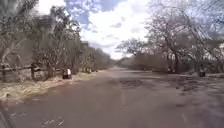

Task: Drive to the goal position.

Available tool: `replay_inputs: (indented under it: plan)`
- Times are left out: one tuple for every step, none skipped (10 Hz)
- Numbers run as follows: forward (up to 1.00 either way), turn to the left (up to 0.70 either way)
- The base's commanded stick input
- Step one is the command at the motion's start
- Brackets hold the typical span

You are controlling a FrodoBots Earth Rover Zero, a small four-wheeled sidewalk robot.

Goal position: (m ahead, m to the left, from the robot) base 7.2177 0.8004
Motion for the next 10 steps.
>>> replay_inputs:
  plan:
    - [0.70, 0.00]
    - [0.70, 0.00]
    - [0.70, 0.00]
    - [0.70, 0.00]
    - [0.70, 0.00]
    - [0.70, 0.00]
    - [0.70, 0.00]
    - [0.70, 0.00]
    - [0.70, 0.00]
    - [0.70, 0.00]
